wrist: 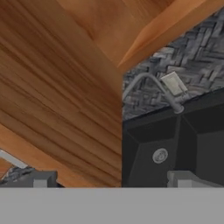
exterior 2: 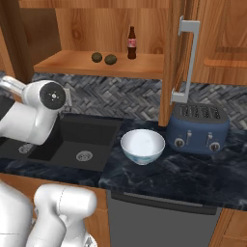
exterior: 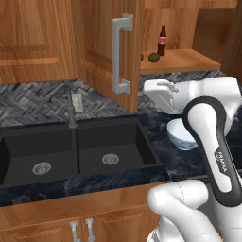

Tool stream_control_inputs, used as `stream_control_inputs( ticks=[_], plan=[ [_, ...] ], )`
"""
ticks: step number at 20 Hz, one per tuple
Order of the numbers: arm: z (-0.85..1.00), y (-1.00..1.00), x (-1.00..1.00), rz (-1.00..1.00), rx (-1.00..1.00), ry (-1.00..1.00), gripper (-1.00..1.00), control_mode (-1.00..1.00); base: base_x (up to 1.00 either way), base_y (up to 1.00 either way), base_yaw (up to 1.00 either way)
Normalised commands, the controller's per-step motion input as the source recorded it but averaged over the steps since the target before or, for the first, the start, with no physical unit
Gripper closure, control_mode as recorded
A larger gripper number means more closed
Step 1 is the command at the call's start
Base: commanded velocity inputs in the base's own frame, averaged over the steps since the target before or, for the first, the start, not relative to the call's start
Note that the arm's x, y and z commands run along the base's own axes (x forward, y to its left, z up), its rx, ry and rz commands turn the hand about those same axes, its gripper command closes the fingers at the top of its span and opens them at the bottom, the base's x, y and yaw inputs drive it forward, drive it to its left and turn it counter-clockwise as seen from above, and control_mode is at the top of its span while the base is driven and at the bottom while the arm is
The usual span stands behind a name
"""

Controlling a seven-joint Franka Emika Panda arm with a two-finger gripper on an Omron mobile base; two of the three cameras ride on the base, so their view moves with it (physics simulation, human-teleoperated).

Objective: Open the cabinet. Pick the kiwi and kiwi from the cabinet and place them into the bowl. Then close the cabinet.

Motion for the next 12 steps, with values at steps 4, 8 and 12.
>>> stream_control_inputs(
  ticks=[4, 8, 12],
  plan=[
    [0.00, 0.20, 0.21, 0.06, 0.03, 0.00, -1.00, -1.00, 0.00, 0.00, 0.00],
    [-0.04, 0.22, 0.32, 0.07, 0.06, 0.00, -1.00, -1.00, 0.00, 0.00, 0.00],
    [-0.13, 0.43, 0.46, 0.09, 0.09, 0.00, -1.00, -1.00, 0.00, 0.00, 0.00]
  ],
)
